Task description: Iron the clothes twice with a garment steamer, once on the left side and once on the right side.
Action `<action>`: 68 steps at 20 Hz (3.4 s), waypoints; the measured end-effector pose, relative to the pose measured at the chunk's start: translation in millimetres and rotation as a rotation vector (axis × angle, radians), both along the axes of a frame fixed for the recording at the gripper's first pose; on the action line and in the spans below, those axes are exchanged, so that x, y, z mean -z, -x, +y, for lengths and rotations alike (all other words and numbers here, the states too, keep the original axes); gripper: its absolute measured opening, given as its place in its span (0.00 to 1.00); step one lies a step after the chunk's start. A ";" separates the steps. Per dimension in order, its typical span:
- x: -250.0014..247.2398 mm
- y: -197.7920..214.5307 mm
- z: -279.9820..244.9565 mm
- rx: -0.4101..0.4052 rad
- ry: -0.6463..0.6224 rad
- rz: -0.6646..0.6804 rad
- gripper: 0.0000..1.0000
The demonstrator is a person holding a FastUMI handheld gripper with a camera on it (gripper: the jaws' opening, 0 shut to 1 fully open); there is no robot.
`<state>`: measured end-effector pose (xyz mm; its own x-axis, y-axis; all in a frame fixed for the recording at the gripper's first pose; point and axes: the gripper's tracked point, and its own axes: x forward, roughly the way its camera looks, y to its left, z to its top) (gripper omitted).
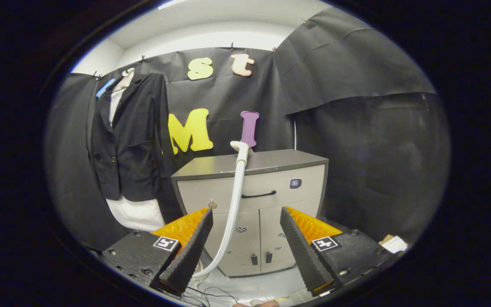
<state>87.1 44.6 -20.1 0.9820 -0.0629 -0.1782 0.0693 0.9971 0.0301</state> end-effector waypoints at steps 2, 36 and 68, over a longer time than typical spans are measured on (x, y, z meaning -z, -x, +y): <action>2.8 -27.1 3.7 -0.018 -0.040 0.037 0.99; -30.9 -326.7 -8.9 0.028 -0.248 0.447 0.76; -76.8 -138.1 82.1 -0.008 -0.182 0.085 0.34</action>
<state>225.2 126.6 56.7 0.9633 -0.0146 -0.2682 0.0716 0.9763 0.2040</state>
